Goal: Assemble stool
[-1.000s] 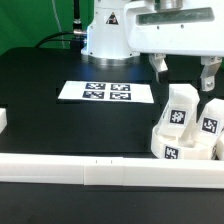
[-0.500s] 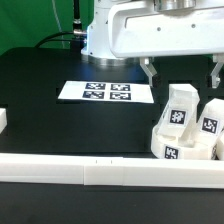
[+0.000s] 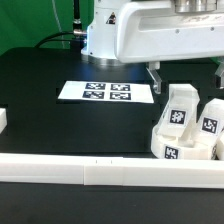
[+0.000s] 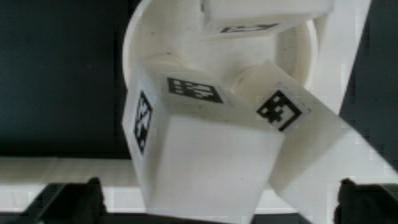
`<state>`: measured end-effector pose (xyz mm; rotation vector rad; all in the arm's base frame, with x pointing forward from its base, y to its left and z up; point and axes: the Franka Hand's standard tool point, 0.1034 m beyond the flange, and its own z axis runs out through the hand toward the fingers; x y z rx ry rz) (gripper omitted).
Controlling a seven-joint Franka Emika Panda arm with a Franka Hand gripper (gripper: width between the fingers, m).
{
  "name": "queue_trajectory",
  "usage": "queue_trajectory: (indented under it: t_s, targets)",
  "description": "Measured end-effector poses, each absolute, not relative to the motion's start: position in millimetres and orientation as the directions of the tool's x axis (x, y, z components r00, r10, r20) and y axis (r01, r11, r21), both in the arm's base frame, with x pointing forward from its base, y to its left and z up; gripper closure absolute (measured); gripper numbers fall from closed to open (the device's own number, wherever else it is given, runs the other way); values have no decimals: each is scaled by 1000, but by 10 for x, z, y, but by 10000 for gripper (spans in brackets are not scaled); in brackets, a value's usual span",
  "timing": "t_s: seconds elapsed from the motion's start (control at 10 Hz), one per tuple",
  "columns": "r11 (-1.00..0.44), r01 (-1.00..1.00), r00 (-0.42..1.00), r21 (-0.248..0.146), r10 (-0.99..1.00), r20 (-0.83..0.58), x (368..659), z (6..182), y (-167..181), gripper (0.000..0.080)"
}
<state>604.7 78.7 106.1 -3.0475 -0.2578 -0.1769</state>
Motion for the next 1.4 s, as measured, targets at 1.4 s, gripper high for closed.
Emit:
queue_trajectory:
  t_s: [1.4]
  targets:
    - [-353,930,352,104,936,23,6036,926,638,176]
